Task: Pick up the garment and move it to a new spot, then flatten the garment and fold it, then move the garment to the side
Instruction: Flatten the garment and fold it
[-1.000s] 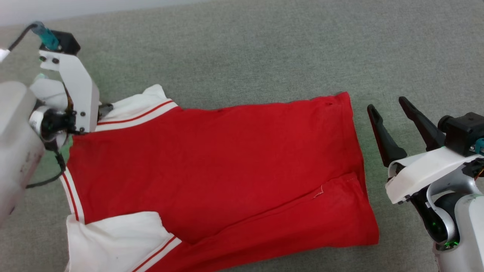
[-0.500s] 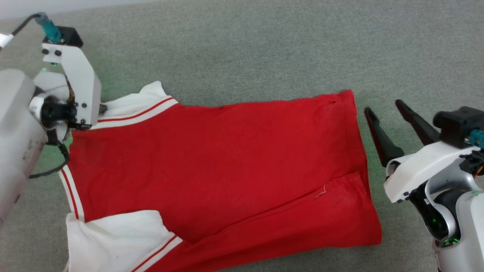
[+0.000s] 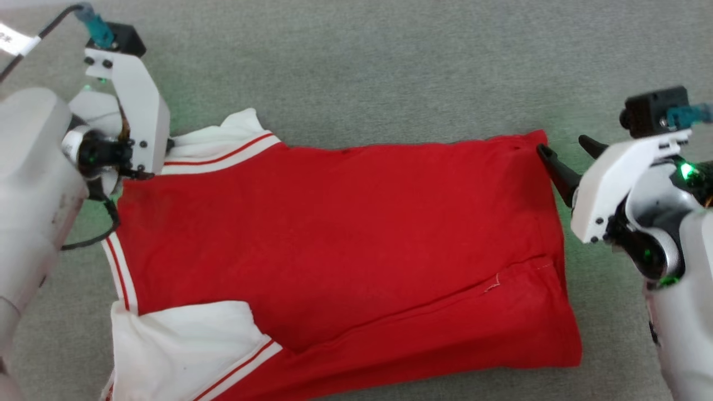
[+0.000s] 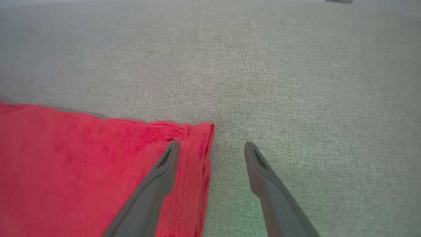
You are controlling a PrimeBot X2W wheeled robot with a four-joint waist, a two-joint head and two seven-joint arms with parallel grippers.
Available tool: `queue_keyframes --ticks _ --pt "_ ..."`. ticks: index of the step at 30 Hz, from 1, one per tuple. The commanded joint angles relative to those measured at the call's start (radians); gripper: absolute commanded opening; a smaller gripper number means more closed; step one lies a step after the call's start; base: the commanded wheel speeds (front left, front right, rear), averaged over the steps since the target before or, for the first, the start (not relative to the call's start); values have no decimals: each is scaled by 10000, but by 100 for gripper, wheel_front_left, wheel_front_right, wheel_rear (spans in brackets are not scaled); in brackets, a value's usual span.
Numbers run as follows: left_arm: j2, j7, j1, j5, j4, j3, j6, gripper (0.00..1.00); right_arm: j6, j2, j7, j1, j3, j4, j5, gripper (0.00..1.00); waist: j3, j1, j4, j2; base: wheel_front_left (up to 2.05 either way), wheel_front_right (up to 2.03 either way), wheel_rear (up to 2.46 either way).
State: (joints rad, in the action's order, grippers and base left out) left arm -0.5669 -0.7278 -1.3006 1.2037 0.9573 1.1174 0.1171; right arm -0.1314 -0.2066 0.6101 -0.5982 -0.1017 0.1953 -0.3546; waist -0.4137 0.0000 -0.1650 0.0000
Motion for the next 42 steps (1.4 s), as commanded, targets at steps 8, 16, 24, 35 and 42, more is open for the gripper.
queue_keyframes --ticks 8,16,24,35,42 --pt "353 245 85 -85 198 113 48 0 16 76 1111 -1288 -580 1834 -354 100 -220 0 319 0 0 0 0" --pt "484 591 -106 -13 374 2 91 0 16 148 1611 -1914 -1015 3431 -504 0 -260 0 441 0 0 0 0" --pt "450 1020 -384 184 88 -174 126 0 16 -361 920 -1811 -1182 3198 -745 0 96 0 767 0 0 0 0" --pt "-438 1365 62 635 -1926 -257 132 0 16 -1554 805 -575 -1475 1148 -1385 0 806 0 1383 0 0 0 0" --pt "-1358 1199 1044 962 -4080 -265 -360 0 16 -2238 1346 900 -999 -620 -1608 0 1317 0 1820 0 0 0 0"
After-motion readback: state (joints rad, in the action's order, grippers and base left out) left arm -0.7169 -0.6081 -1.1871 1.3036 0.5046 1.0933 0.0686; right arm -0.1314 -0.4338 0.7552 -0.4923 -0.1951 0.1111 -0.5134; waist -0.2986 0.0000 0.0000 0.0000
